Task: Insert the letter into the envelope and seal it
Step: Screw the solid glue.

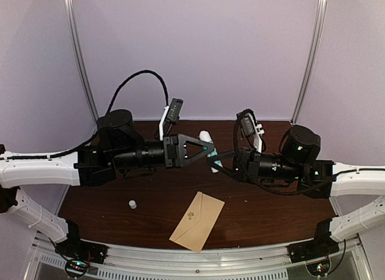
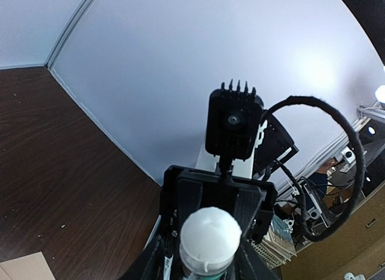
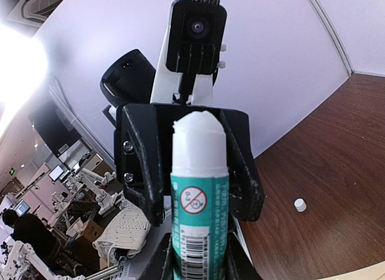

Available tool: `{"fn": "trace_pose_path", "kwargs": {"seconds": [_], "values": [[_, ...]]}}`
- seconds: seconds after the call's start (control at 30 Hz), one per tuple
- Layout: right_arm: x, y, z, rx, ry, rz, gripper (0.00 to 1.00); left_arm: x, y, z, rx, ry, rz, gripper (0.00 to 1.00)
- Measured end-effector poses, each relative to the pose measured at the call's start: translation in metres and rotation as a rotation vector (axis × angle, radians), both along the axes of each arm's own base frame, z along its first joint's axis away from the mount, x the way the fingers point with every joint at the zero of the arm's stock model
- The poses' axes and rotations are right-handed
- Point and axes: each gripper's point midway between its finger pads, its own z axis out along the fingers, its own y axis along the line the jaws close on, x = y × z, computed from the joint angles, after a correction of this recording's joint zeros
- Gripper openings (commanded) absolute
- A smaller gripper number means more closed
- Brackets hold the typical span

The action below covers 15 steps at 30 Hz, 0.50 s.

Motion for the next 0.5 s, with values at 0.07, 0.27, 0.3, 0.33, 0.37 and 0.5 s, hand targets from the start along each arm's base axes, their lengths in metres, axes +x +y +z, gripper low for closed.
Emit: {"fn": "trace_pose_path", "kwargs": {"seconds": [0.07,0.27,0.3,0.33,0.37,0.5], "values": [[0.0011,-0.0001,0.0000,0.000,0.000,-0.006,0.00,-0.0004,-0.0026,-0.0011,-0.004,0.002,-0.009,0.35],[0.0033,0.0002,-0.0027,-0.008,0.013,-0.017,0.00,-0.0009,-0.0067,-0.0054,-0.001,0.005,-0.022,0.21],[0.0038,0.0001,-0.0033,-0.010,0.015,-0.020,0.06,-0.0009,-0.0067,-0.0049,-0.003,0.010,-0.022,0.19],[0.0041,0.0001,-0.0033,-0.010,0.018,-0.022,0.12,-0.0007,-0.0066,-0.0048,-0.004,0.009,-0.021,0.17],[0.0045,0.0000,-0.0034,-0.010,0.019,-0.024,0.20,-0.0008,-0.0066,-0.0051,-0.004,0.006,-0.021,0.15],[0.0050,0.0000,-0.0054,-0.018,0.026,-0.026,0.50,-0.0006,-0.0065,-0.0067,-0.003,0.012,-0.020,0.12]]}}
